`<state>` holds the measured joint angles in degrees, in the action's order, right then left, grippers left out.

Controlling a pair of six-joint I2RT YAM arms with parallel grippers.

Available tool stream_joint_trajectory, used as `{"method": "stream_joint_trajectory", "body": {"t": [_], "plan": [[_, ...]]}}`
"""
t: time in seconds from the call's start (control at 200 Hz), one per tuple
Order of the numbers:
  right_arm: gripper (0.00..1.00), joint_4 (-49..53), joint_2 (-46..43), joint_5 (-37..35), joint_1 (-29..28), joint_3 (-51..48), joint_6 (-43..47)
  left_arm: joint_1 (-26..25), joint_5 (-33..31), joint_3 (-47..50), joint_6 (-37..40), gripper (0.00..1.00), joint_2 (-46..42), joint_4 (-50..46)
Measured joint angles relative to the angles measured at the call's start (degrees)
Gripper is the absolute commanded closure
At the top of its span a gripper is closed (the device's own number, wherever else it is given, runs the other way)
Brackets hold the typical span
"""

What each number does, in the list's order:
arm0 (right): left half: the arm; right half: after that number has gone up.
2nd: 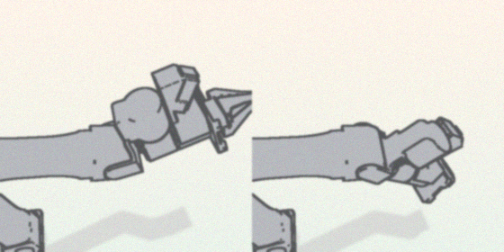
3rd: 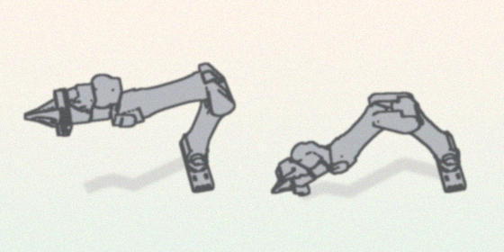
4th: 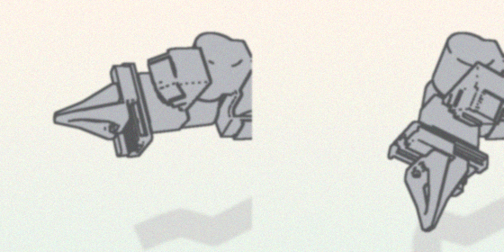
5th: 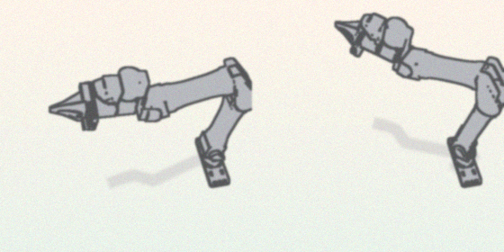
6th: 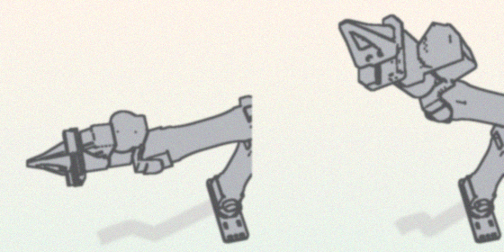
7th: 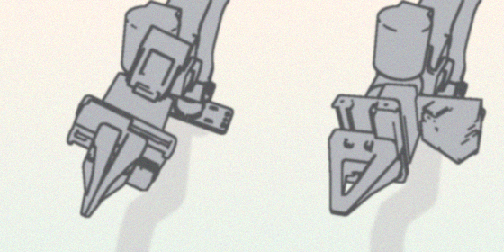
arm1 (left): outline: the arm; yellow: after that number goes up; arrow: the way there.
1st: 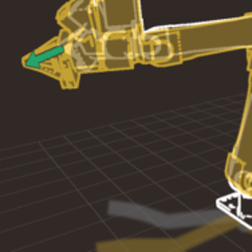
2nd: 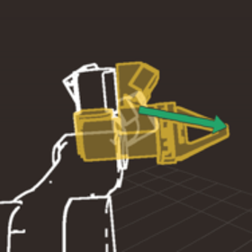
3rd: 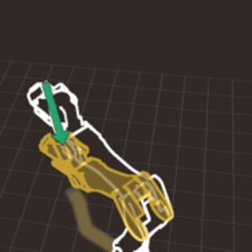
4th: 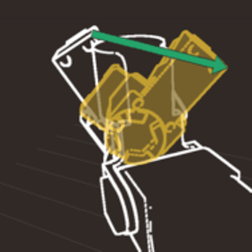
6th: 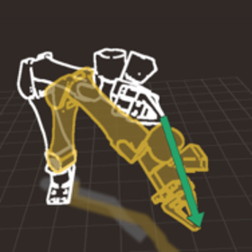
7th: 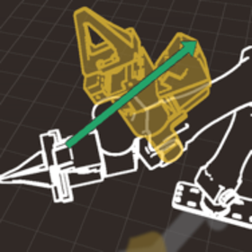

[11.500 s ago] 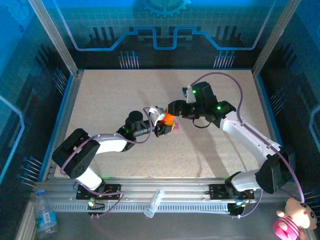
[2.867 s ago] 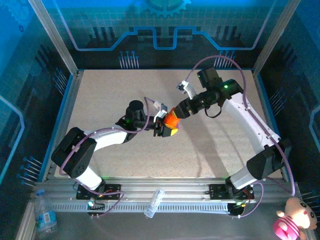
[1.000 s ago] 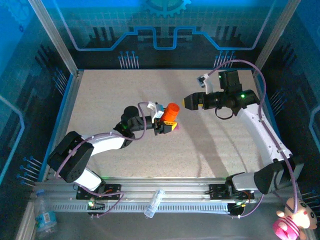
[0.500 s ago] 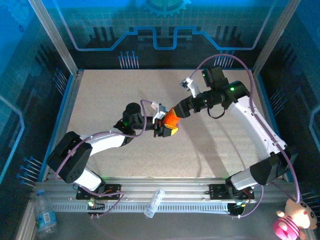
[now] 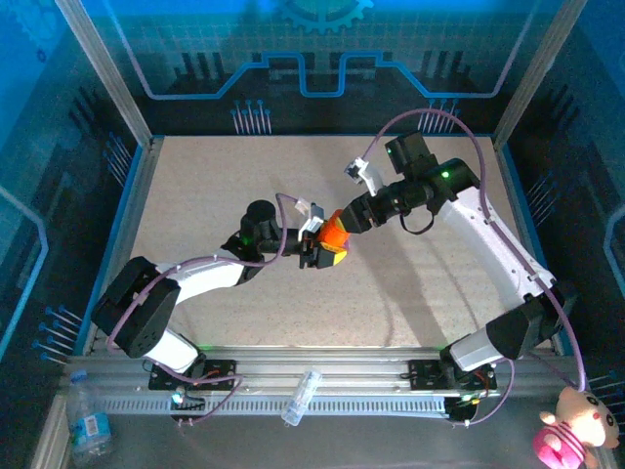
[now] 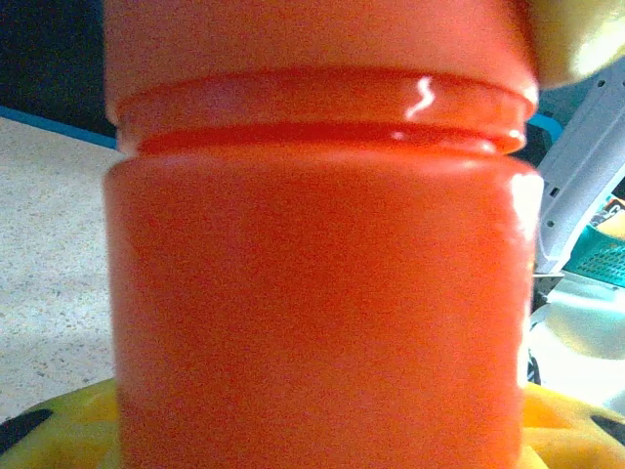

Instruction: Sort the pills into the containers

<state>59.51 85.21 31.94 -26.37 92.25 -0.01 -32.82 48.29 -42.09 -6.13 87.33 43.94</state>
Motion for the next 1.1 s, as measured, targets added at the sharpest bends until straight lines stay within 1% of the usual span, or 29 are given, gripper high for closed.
{"method": "stream_joint_trajectory", "body": {"t": [0.075, 0.18, 0.27, 0.36, 0.46, 0.67, 0.785, 0.901, 1.001, 1.051, 1.101], "plan": [[0.54, -1.6, -0.2, 0.0, -0.1, -1.3, -1.1, 0.2, 0.0, 0.0, 0.0, 1.00, 0.0, -0.5], [0.56, -5.0, -1.0, -1.2, -0.4, -3.8, -4.9, 0.5, -0.9, 0.2, 0.0, 1.00, 0.0, -1.7], [0.56, -8.7, -1.7, -3.7, -1.4, -6.1, -9.6, 0.5, -3.2, 0.9, 0.3, 1.00, 0.0, -1.7], [0.56, -12.9, -1.8, -6.8, -2.5, -8.5, -15.1, 0.5, -7.5, 2.1, 2.0, 1.00, 0.0, -1.9], [0.56, -18.1, -1.4, -8.9, -3.1, -12.0, -21.2, -0.1, -14.0, 3.9, 4.8, 1.00, 0.0, -2.2], [0.56, -24.4, 1.6, -9.9, -3.5, -15.9, -30.3, -2.2, -27.6, 7.7, 9.6, 1.00, 0.0, -2.1], [0.56, -26.8, 3.0, -9.9, -3.7, -16.3, -33.2, -2.5, -32.1, 8.7, 10.6, 1.00, 0.0, -1.6], [0.55, -28.1, 3.4, -10.0, -3.7, -16.4, -34.3, -2.6, -34.2, 9.0, 10.8, 1.00, 0.2, -0.7], [0.51, -28.5, 3.3, -10.0, -3.5, -16.4, -34.3, -2.6, -34.6, 9.2, 10.6, 1.00, 0.8, 1.4], [0.44, -28.5, 3.1, -9.5, -2.9, -16.4, -34.3, -2.7, -34.6, 9.2, 10.5, 1.00, 1.1, 2.5], [0.32, -28.5, 2.8, -7.7, -2.2, -16.4, -34.2, -2.7, -34.1, 9.2, 10.0, 1.00, 1.3, 4.4]]}}
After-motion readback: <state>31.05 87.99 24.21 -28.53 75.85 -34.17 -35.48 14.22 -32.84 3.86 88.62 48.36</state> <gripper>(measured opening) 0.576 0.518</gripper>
